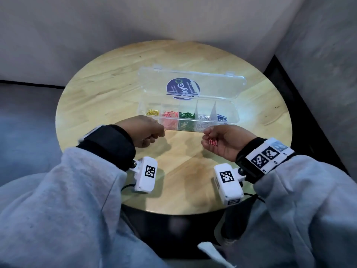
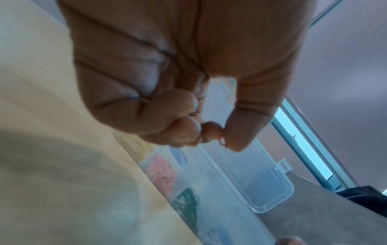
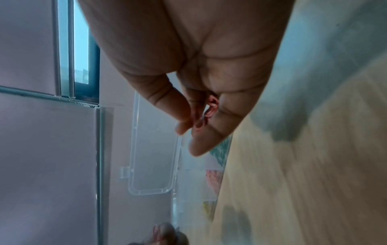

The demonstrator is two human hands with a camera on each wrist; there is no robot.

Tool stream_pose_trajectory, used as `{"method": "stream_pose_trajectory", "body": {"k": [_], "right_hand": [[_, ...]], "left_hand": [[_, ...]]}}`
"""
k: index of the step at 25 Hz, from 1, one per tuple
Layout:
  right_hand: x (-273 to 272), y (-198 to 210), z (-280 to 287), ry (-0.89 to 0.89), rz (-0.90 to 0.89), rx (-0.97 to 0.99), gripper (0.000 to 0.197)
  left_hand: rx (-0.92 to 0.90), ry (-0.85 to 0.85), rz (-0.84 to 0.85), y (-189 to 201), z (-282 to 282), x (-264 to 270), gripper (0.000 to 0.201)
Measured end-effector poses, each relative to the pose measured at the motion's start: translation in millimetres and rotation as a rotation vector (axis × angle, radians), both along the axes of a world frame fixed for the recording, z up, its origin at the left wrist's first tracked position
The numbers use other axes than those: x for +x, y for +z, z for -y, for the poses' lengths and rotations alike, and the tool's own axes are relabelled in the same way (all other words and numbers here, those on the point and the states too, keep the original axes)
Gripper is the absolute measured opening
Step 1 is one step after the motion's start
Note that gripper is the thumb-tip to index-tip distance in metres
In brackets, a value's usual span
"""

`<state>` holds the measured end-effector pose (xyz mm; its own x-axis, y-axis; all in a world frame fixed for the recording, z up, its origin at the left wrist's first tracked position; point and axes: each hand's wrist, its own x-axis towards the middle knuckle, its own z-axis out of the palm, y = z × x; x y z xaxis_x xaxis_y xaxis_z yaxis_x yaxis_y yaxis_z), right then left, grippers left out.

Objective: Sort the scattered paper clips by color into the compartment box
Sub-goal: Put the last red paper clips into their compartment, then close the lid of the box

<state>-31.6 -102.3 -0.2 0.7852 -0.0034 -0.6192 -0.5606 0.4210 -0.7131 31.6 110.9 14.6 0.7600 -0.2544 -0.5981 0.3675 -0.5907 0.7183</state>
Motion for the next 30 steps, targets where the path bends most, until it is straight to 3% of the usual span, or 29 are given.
{"method": "stream_pose_trajectory", "body": {"k": [4,10,14,19,22,24,25,27,30], "right_hand": [[8.9,22.9,-6.6,0.004,0.047,0.125,0.025],[58.2,40.6,-36.3,0.051,0.103,-0.09,0.018],[93.0,38.8,-52.3,0.113,0.118,-0.178,0.019],[101.5,37.2,-45.7,0.206,0.16,-0.244,0.016],[84.3,67.4,-30.5,0.338,0.394,-0.638,0.022],[71.4,91.1,-14.7,0.308,0.606,-1.072,0.019],[71.5,95.2,-2.1,0.295,0.668,-1.287,0.024],[74.0,92.8,24.2,0.391,0.616,-1.621,0.047],[66.9,74.4,45.1,0.669,0.409,-1.735,0.065]], "left_hand": [[-0.074,0.138,0.023,17.8,7.0,3.7,0.023],[-0.026,0.163,0.075,36.5,24.9,27.9,0.018],[-0.182,0.176,0.084,45.9,40.3,51.2,0.021],[-0.117,0.135,0.193,38.3,40.5,67.9,0.016],[-0.193,0.123,0.303,43.0,34.6,64.4,0.014],[-0.193,0.135,0.511,54.2,29.1,56.1,0.011],[-0.106,0.129,0.654,58.5,24.4,55.4,0.011],[0.176,0.019,0.874,61.1,14.3,59.9,0.033],[0.537,-0.243,0.808,53.4,1.2,65.2,0.067]]}}
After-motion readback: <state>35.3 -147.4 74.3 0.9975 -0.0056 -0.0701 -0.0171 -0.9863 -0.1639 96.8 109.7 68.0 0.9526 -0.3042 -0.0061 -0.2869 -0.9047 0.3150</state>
